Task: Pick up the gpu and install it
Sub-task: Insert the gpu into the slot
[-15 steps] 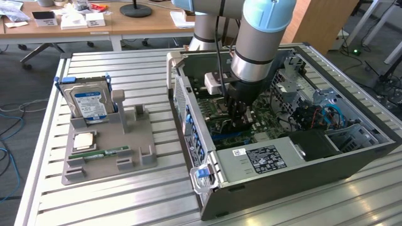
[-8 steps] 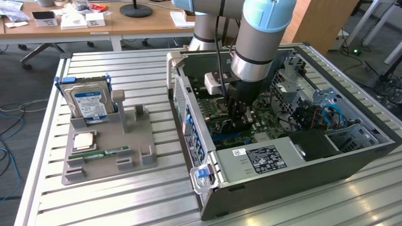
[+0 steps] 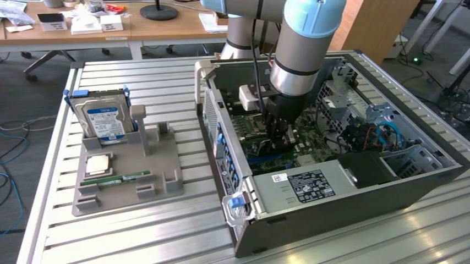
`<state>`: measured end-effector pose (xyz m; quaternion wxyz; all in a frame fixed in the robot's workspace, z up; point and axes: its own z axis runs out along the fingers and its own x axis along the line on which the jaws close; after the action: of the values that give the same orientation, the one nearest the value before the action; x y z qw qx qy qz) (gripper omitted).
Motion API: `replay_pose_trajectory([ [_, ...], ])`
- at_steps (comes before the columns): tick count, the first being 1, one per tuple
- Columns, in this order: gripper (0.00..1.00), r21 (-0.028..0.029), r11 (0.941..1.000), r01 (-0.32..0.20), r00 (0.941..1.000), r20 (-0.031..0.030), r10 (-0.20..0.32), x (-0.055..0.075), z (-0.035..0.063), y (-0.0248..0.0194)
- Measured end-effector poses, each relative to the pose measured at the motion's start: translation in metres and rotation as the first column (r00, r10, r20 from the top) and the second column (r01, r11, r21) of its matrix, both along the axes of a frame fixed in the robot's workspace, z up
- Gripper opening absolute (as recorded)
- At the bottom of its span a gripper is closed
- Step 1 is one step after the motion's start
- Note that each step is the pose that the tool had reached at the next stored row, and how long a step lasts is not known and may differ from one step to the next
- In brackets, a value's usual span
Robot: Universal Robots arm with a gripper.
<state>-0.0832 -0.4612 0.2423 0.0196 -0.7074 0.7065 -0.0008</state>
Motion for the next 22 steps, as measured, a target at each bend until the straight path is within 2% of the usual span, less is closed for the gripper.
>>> replay_pose_trajectory([
  [22, 0.26, 0.0, 1.0, 0.0, 1.0, 0.0003, 0.0, 0.0, -0.0003, 0.0],
])
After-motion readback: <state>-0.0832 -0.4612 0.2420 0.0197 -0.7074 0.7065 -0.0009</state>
